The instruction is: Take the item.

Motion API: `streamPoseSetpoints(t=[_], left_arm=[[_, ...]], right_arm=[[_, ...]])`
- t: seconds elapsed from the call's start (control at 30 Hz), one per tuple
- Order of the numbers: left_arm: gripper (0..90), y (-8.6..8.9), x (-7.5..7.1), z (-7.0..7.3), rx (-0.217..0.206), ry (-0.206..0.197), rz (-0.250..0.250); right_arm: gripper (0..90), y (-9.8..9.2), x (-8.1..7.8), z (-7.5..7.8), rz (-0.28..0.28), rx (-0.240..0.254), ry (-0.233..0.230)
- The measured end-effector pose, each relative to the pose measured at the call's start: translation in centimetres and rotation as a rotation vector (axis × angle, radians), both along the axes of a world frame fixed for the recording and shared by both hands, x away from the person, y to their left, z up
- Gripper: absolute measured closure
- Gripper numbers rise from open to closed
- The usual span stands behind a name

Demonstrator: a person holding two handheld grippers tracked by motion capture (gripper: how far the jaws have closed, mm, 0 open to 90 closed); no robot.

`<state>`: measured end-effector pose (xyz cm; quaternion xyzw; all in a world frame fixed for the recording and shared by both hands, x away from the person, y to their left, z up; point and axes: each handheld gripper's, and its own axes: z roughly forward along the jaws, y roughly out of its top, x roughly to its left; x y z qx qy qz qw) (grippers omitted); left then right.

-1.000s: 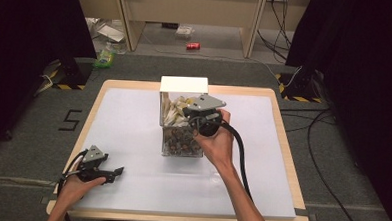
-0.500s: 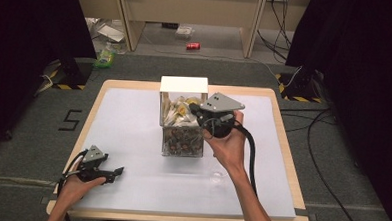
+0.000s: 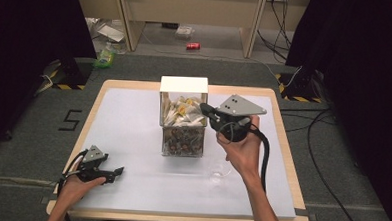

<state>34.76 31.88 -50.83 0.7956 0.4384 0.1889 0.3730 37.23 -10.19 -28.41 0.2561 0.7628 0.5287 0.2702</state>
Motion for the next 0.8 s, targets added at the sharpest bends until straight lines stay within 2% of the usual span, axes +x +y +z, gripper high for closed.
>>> streamPoseSetpoints(t=[0.5,0.6,0.8], left_arm=[[15.1,0.0,0.0,0.0,0.001,0.000,0.001],[15.1,0.0,0.0,0.0,0.002,0.000,0.001],[15.1,0.0,0.0,0.0,0.001,-0.001,0.001]], right_arm=[[90.0,-4.4,-2.1,-0.6,-0.034,0.022,-0.009],[90.0,-5.6,-2.7,-1.2,-0.048,0.027,-0.003],[90.0,-6.5,-3.0,-2.6,-0.050,0.035,0.017]])
